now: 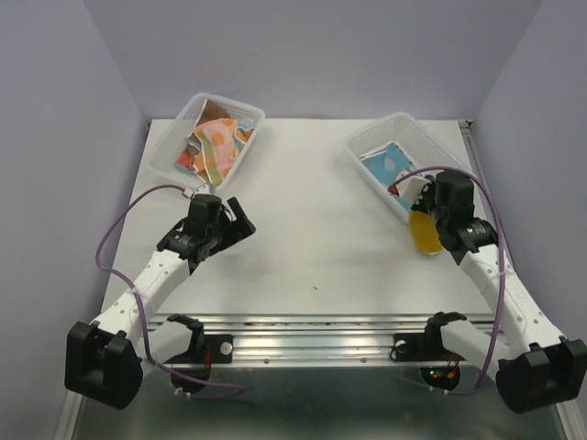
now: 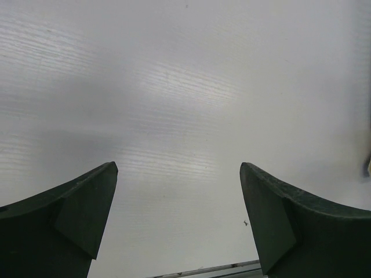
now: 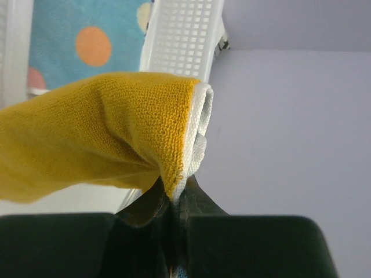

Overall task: Fold and stack the towels
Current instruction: Neatly place the folded towel into the bin

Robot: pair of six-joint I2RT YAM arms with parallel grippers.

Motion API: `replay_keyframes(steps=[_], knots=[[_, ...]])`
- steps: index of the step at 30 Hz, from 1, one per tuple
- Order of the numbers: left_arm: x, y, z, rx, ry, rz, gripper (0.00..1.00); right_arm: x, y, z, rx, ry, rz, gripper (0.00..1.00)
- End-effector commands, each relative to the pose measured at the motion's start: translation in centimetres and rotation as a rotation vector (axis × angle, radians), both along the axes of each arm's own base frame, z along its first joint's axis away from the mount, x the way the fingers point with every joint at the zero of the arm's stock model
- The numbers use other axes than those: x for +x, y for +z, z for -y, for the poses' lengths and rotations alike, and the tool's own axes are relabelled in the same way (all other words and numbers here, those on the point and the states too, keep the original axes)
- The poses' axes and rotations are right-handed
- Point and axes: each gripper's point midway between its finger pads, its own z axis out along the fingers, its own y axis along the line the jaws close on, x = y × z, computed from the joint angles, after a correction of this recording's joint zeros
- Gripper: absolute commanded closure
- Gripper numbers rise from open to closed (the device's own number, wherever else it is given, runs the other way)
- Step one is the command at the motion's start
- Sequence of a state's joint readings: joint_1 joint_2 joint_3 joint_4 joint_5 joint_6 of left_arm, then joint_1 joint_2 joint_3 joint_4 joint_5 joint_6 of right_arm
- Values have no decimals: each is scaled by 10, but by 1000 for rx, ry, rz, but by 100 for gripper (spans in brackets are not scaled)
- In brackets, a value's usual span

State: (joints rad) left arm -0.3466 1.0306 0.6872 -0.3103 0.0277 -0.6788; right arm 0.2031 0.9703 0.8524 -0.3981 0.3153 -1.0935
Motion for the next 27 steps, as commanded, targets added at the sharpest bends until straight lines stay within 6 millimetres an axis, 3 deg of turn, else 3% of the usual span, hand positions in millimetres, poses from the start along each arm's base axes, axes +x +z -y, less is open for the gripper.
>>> replay_keyframes(steps=[1, 4, 7, 12, 15, 27], knots=[[12, 28, -10, 18, 62, 84, 1, 25, 41, 3, -145, 71, 46, 99], [12, 29, -15, 31, 89, 86, 1, 33, 42, 10, -201, 62, 46, 99], [14, 30, -23, 57, 124, 88, 1, 51, 56, 1, -282, 159, 123, 99], [17, 33, -27, 77, 149, 89, 1, 70, 52, -5, -339, 210, 144, 99], [17, 33, -32, 92, 173, 89, 1, 84, 59, -6, -366, 214, 213, 99], [17, 28, -40, 104, 220, 75, 1, 133, 28, -20, -364, 326, 183, 99]])
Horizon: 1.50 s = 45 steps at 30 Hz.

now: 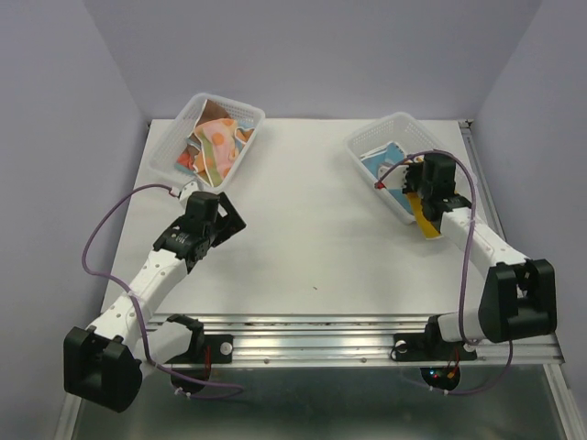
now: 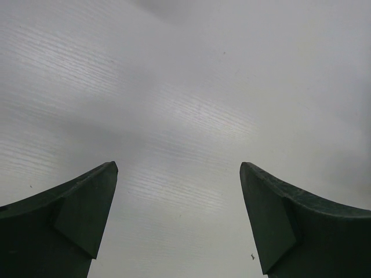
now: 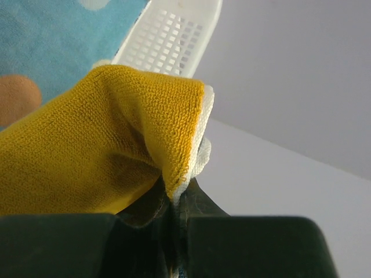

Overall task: Fold and stack the towels
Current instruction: Neatly place the folded towel into the bin

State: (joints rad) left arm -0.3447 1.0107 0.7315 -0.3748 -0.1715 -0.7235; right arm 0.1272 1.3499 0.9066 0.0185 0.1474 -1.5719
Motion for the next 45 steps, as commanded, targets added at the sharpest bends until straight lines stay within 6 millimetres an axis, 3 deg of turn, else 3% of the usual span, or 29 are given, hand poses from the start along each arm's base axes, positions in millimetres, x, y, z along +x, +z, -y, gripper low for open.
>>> replay_keyframes(steps=[1, 7, 18, 26, 45], knots=[[7, 14, -7, 6, 46, 32, 1, 26, 31, -10, -4, 77, 123, 99], [11, 10, -3, -16, 51, 15, 1, 48, 13, -22, 22, 127, 136, 99], [27, 6, -2, 10, 66, -22, 1, 76, -18, -25, 58, 119, 137, 99], [32, 1, -2, 17, 66, -29, 1, 96, -12, -34, 108, 147, 224, 99], [40, -7, -1, 9, 69, -44, 1, 112, -10, -51, 209, 211, 291, 98]])
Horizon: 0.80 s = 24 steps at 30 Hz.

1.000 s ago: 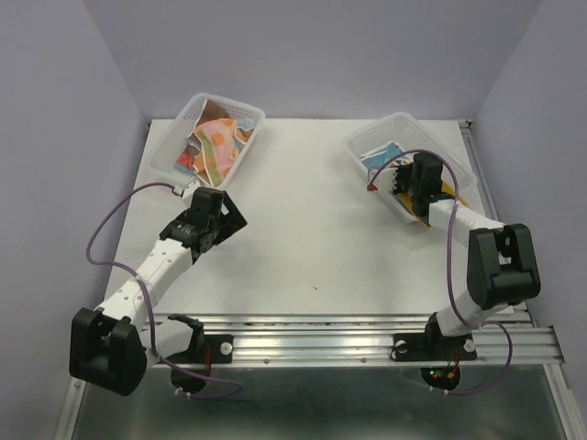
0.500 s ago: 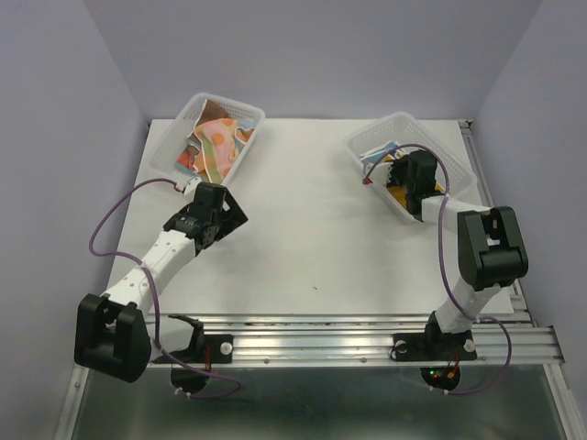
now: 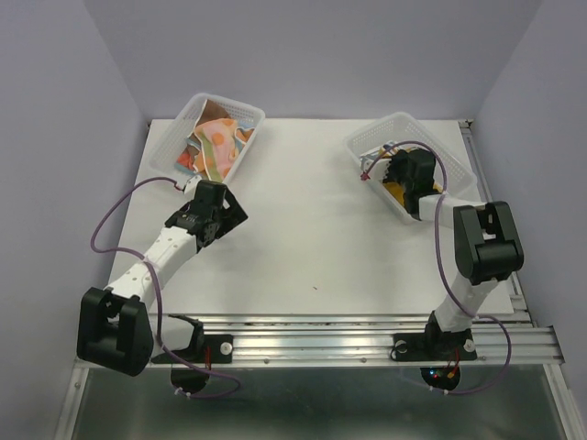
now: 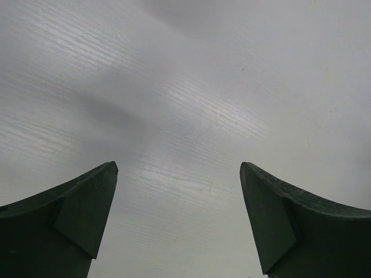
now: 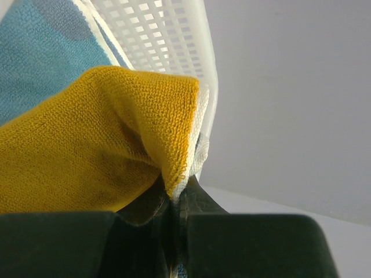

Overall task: Fold and stack the towels
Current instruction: Neatly place the folded towel into the bin

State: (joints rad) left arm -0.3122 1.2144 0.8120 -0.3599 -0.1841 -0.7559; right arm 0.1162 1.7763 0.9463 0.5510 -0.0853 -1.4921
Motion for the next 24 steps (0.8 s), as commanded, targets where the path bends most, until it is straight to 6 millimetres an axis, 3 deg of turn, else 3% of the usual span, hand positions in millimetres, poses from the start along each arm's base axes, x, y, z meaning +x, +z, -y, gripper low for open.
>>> replay_keyframes(steps=[1, 9, 12, 15, 17, 19, 21, 22, 24], knots=[[14, 15, 2, -13, 2, 57, 1, 23, 51, -5, 51, 23, 163, 98], [16, 12, 4, -19, -8, 49, 1, 32, 41, -7, 79, 19, 161, 95], [16, 11, 5, -22, -14, 52, 1, 32, 39, -8, 91, 23, 157, 83], [16, 10, 6, -27, -21, 52, 1, 32, 42, -7, 109, 14, 159, 80], [17, 12, 8, -34, -25, 59, 1, 31, 48, -6, 137, 6, 169, 54], [18, 14, 9, -39, -29, 65, 1, 27, 58, -7, 145, 9, 185, 42], [18, 19, 10, -49, -35, 83, 1, 23, 66, -7, 166, 8, 193, 7], [18, 23, 11, -54, -39, 95, 1, 20, 81, -6, 181, 7, 219, 0], [19, 30, 12, -64, -50, 122, 1, 13, 103, -6, 243, -1, 255, 0]])
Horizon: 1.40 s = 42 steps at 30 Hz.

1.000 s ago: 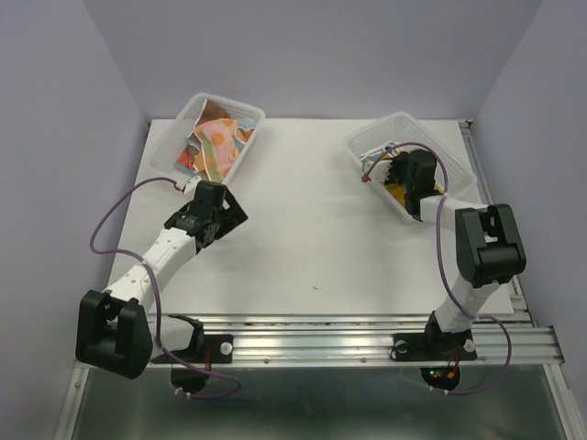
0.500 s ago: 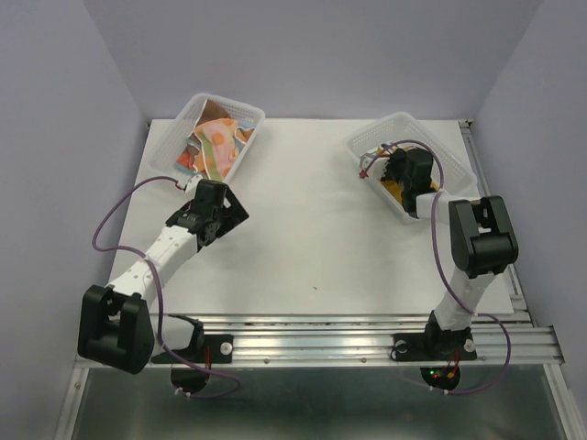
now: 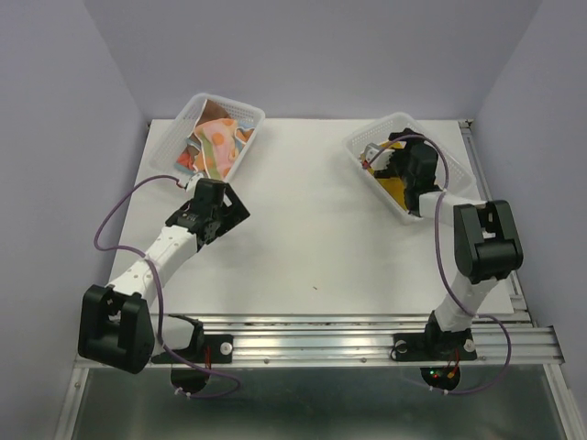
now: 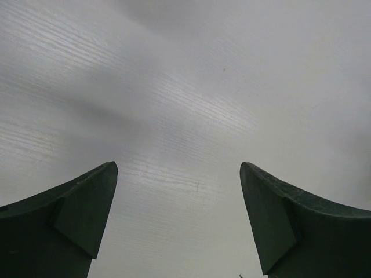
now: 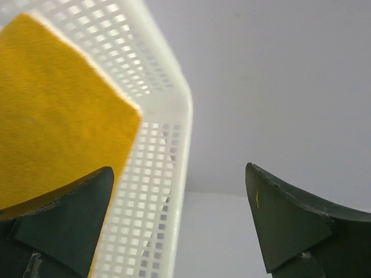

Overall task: Fold and stack the towels
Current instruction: Neatly place the folded towel into the bin, then grab crumpled towel

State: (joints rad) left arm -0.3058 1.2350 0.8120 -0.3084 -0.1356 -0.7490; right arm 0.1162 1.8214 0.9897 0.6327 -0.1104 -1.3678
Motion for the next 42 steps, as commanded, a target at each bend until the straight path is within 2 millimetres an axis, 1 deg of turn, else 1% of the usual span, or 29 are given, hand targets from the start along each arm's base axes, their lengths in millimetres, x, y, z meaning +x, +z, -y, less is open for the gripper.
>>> replay_keyframes(steps=[1, 5, 8, 9, 12, 13, 14, 16, 17, 18, 19, 23, 24, 25, 26, 27, 28, 29, 30, 31, 32, 33, 34, 36, 37, 38, 39, 40, 42], knots=[[11, 32, 4, -29, -22, 113, 1, -3, 92, 2, 144, -14, 206, 0], [14, 50, 6, -43, -32, 161, 1, -28, 153, 1, 376, -8, 318, 0], [18, 70, 7, -47, -43, 217, 1, -41, 178, -1, 527, 4, 330, 0], [23, 81, 8, -49, -49, 249, 1, -50, 196, 0, 658, 3, 344, 0], [32, 104, 3, -20, -40, 302, 1, -65, 223, 0, 975, -1, 338, 0], [39, 124, 2, -15, -34, 348, 1, -75, 239, 4, 1064, -4, 366, 0], [45, 129, -4, 14, -12, 362, 1, -80, 242, 5, 1213, -16, 353, 0], [58, 154, -11, 47, 5, 413, 1, -92, 253, 7, 1344, -13, 354, 0], [67, 154, -21, 74, 35, 408, 1, -95, 251, 3, 1422, -6, 317, 0], [75, 170, -25, 87, 35, 430, 1, -97, 251, 1, 1463, -2, 295, 0], [86, 167, -28, 100, 28, 410, 1, -102, 254, 0, 1500, 2, 283, 0], [127, 182, -47, 156, 16, 444, 1, -106, 233, -10, 1596, -46, 140, 0], [140, 197, -58, 158, 29, 477, 1, -111, 227, -13, 1652, -64, 90, 0], [149, 196, -64, 167, 34, 466, 1, -114, 222, -14, 1685, -75, 65, 0], [165, 176, -75, 163, 23, 416, 1, -122, 215, -16, 1756, -86, 32, 0], [178, 185, -78, 152, 9, 438, 1, -126, 209, -14, 1803, -105, 30, 0], [194, 162, -80, 146, -8, 394, 1, -130, 205, -12, 1847, -114, 36, 0], [204, 156, -81, 139, -26, 388, 1, -135, 208, -8, 1897, -114, 62, 0], [213, 148, -77, 131, -54, 379, 1, -144, 198, -5, 1961, -130, 60, 0], [225, 154, -76, 135, -66, 396, 1, -148, 197, -3, 1965, -121, 77, 0], [240, 124, -74, 137, -85, 340, 1, -152, 194, -3, 1947, -112, 83, 0], [251, 132, -71, 144, -118, 356, 1, -156, 190, 0, 1938, -128, 88, 0], [264, 103, -69, 137, -139, 308, 2, -157, 186, 3, 1945, -162, 91, 0], [276, 91, -59, 109, -195, 297, 2, -156, 166, 7, 1929, -258, 58, 0], [284, 94, -56, 95, -199, 308, 3, -155, 159, 11, 1923, -295, 63, 0], [290, 75, -54, 82, -217, 282, 4, -154, 153, 12, 1916, -320, 57, 0], [292, 72, -48, 64, -242, 281, 5, -154, 146, 14, 1910, -348, 54, 0], [295, 71, -49, 64, -232, 279, 6, -153, 142, 16, 1908, -368, 60, 0], [298, 54, -55, 81, -202, 235, 6, -152, 129, 18, 1895, -412, 47, 0]])
